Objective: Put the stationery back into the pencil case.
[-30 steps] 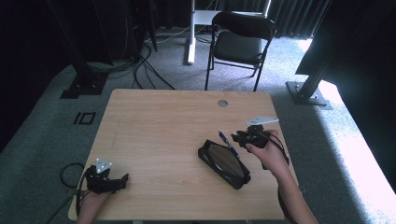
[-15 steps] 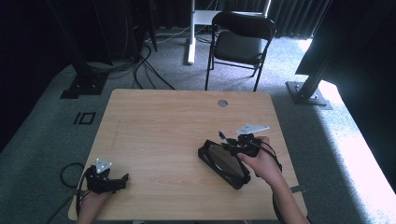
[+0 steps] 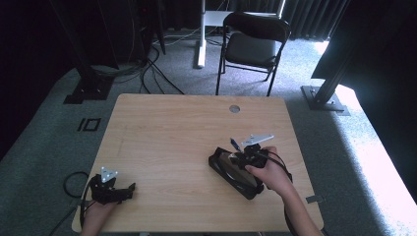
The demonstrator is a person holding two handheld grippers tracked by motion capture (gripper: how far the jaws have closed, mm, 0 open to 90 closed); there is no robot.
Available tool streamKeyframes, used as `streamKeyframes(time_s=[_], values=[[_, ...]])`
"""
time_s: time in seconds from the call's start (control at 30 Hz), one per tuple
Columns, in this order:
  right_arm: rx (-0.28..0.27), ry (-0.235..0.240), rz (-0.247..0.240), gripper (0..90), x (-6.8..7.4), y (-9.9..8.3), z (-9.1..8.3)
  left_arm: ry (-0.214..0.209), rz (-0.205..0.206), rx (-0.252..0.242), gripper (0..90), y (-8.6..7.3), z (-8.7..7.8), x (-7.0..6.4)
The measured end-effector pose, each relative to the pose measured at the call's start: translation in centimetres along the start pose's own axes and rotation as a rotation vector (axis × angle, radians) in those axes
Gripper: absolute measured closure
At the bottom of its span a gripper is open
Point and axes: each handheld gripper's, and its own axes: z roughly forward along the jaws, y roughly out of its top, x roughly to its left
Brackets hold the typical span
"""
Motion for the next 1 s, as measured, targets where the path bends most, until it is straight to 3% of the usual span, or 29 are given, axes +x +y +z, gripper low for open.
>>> streamKeyframes(time_s=[1.0], values=[[0.165, -0.006, -0.018, 68.2, -0.3, -0.5, 5.2, 0.000, -0.001, 0.000, 0.5, 0.0, 0.0, 0.0]])
